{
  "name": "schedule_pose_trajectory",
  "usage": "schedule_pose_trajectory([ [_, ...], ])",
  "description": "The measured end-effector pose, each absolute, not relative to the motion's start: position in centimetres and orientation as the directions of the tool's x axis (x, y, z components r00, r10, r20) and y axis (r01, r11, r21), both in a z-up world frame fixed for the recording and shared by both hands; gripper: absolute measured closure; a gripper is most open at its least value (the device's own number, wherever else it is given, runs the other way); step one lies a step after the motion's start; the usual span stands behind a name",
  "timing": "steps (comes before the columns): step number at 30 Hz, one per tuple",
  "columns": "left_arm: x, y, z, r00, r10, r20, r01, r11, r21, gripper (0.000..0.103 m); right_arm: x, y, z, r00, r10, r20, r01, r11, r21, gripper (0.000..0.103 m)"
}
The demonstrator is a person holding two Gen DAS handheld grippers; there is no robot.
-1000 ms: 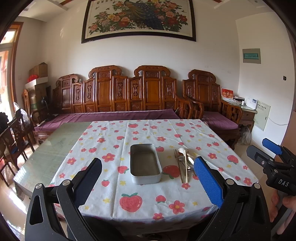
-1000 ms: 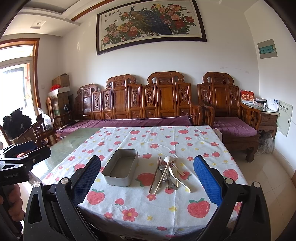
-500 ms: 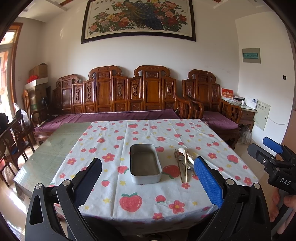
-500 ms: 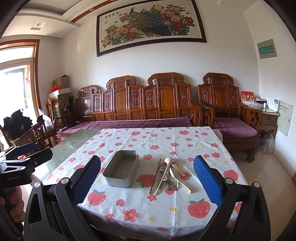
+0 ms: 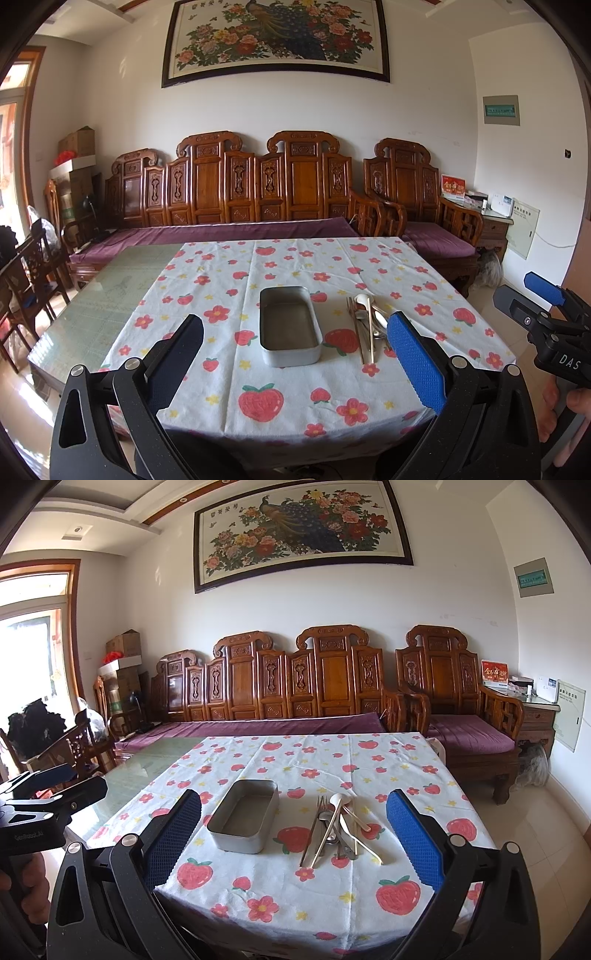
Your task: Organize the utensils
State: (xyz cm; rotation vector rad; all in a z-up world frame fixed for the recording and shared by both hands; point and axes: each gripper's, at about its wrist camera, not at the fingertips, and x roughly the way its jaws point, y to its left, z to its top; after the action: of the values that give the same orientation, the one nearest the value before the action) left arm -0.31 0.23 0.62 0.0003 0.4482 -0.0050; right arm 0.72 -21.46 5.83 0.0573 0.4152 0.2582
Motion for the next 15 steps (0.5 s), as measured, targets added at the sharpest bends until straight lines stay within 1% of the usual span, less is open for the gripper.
schedule_pose_trajectory([
  [15,-0.26,-0.14,0.7,0.902,-0.006,-0.431,0.006,1.0,-0.001,0.006,0.65,-21.56,5.72,0.884,0.261,-0.389,-0.237,0.965,0.108,0.003],
])
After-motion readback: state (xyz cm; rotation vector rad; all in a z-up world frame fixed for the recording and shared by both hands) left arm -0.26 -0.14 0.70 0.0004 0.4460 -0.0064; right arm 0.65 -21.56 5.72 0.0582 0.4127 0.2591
